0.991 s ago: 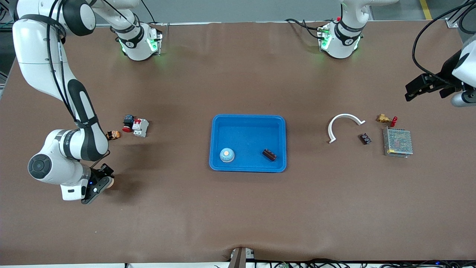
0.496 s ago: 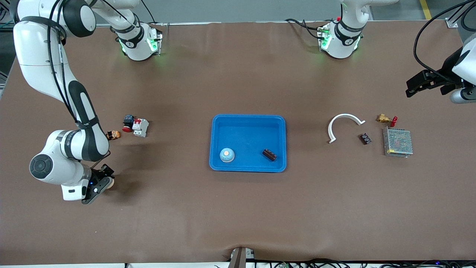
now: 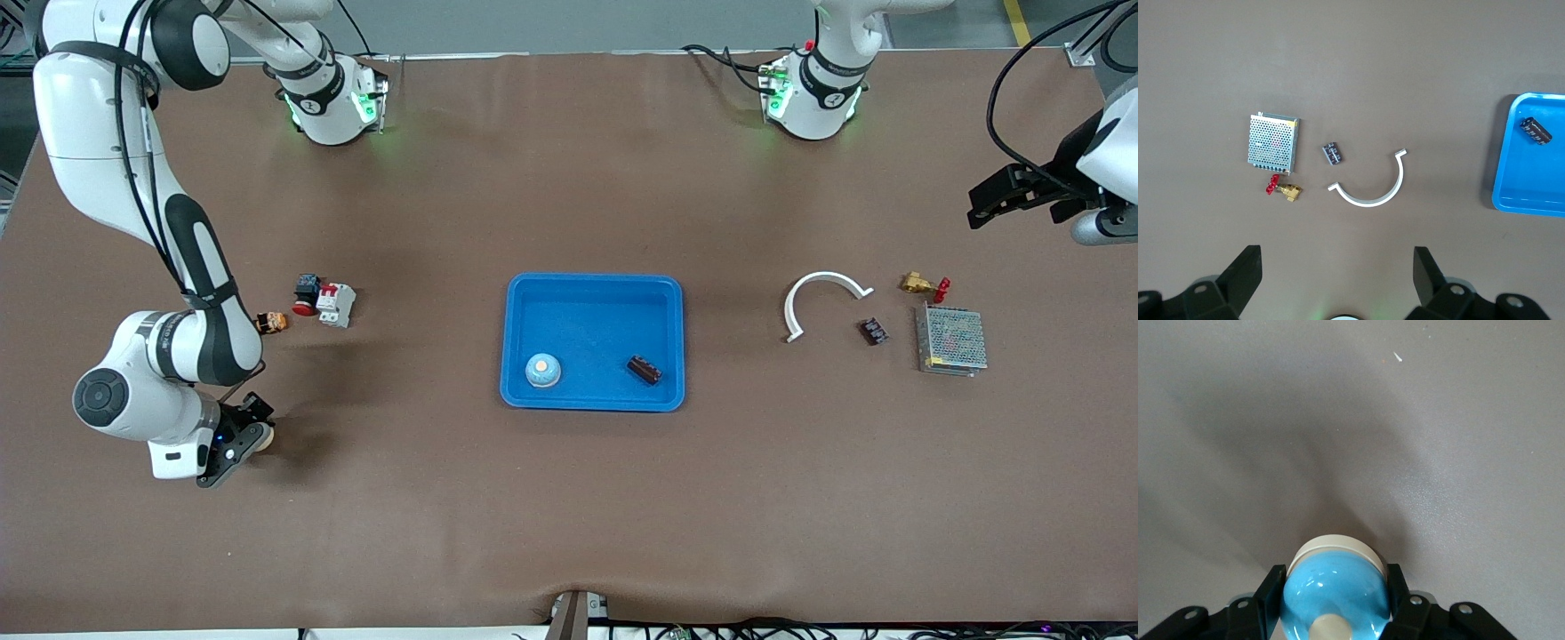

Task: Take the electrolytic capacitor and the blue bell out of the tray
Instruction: 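Lower the bell onto the table with the right gripper and release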

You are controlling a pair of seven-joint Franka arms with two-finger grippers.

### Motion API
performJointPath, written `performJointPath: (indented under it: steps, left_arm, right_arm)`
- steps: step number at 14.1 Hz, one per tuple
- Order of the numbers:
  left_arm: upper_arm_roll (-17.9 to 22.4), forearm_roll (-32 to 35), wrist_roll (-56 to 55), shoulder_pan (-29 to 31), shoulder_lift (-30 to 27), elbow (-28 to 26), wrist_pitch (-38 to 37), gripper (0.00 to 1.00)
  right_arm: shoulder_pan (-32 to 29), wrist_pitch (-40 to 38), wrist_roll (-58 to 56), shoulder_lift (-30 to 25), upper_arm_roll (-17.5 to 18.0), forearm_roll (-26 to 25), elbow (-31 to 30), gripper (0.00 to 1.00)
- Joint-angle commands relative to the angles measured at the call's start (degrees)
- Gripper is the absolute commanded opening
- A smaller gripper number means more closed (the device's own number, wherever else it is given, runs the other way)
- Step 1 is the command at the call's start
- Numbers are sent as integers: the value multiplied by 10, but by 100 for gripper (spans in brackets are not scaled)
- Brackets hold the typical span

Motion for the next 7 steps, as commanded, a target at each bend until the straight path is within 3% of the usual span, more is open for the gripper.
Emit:
performJointPath:
  steps: [1,3,4,5,6,7]
  left_arm:
    - [1,-10,10,-1,-9,2,-23,100]
    - [1,-11,12,-1,-9,2,-25,100]
    - [1,-11,20,-1,-9,2,-26,100]
    - [2,-10,29,-1,-8,2,-26,100]
    - [2,-12,34,-1,-8,4,-26,100]
    - [2,-13,34,-1,-4,10,-27,100]
  right_arm:
    - [-11,6,-9,3,10,-8,3,54]
    - [-12,7,-8,5,11,-7,3,57]
    - [-14,7,-8,8,11,-6,3,64]
    - [-16,6,-8,8,11,-2,3,79]
    - [-19,6,-8,9,11,0,4,100]
    - [-21,5,-7,9,12,1,4,100]
